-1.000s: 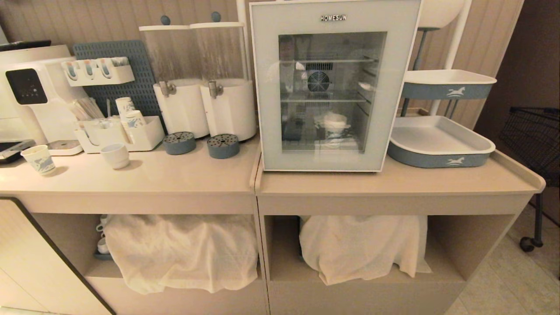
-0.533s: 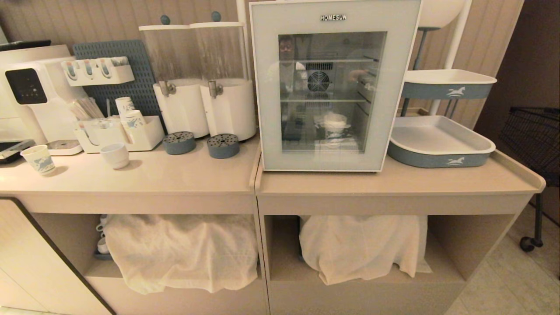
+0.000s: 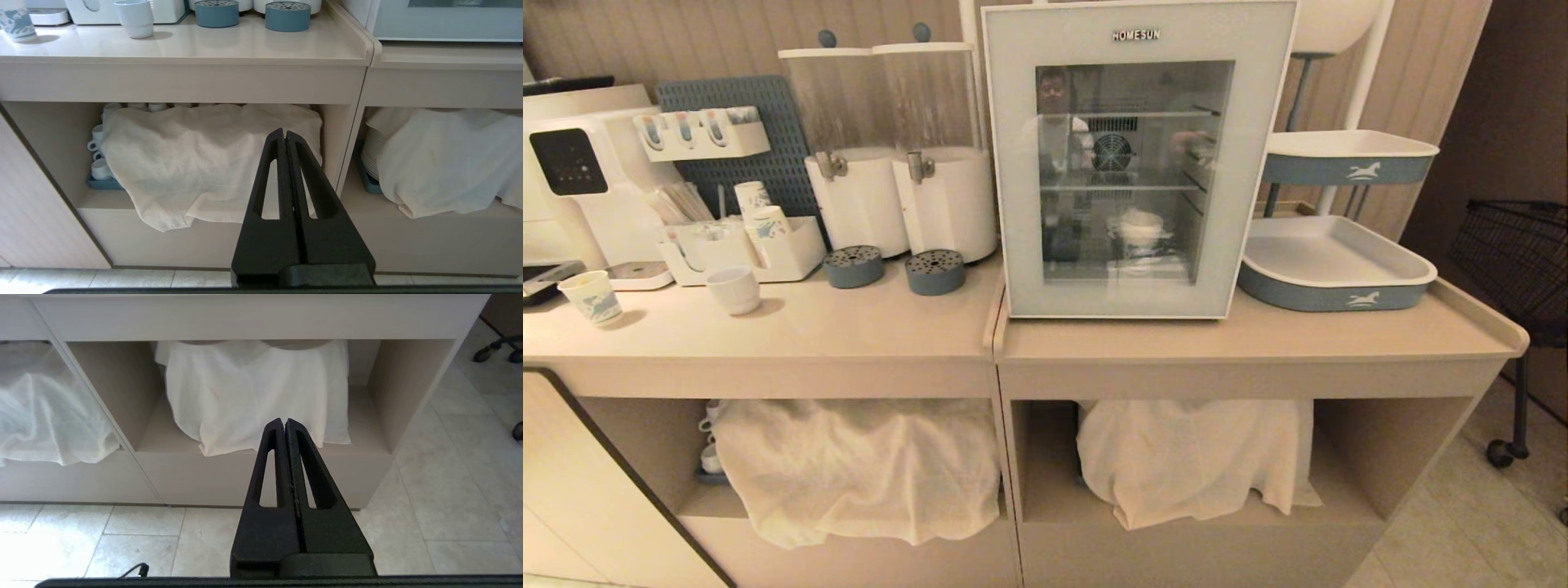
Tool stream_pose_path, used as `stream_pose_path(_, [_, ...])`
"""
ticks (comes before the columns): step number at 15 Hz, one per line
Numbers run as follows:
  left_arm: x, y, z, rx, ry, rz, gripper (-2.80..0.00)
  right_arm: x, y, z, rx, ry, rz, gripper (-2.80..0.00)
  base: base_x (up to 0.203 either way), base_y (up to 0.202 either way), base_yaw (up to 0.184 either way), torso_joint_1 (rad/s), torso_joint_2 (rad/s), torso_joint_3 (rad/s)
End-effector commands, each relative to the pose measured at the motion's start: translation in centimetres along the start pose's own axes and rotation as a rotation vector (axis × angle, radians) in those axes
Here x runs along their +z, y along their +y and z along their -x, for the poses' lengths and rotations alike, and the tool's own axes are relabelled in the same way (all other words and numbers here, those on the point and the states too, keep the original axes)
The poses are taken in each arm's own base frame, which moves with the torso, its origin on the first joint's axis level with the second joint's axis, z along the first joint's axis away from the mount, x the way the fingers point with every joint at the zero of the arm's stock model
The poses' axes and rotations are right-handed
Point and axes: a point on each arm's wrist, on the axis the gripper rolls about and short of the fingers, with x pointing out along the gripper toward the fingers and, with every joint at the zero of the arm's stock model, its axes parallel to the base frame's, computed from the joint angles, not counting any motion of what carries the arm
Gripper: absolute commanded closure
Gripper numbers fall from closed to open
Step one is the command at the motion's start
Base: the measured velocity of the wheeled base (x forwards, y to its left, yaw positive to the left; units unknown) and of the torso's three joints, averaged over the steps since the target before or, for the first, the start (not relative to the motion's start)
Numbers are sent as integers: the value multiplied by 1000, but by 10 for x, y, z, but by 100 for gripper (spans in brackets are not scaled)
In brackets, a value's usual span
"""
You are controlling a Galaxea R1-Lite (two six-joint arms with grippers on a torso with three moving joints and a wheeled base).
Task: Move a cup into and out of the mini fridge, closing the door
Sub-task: Open the freezer door
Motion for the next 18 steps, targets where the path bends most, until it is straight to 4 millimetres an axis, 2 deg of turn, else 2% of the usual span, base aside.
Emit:
stream_pose_path(1, [-5, 0, -1, 1, 19, 2, 0, 0, 0, 0, 1, 3, 0, 0, -3, -70, -4, 4, -2, 2])
stream_pose_path(9, [-5, 0, -1, 1, 17, 0, 0, 0, 0, 0, 0, 3, 0, 0, 0, -7, -1, 0, 0, 1])
stream_pose_path(14, [-5, 0, -1, 1, 18, 0, 0, 0, 0, 0, 0, 3, 0, 0, 177, -10, -3, 0, 2, 5])
stream_pose_path(18, [-5, 0, -1, 1, 17, 0, 0, 0, 0, 0, 0, 3, 0, 0, 133, -127, -7, 5, 7, -1])
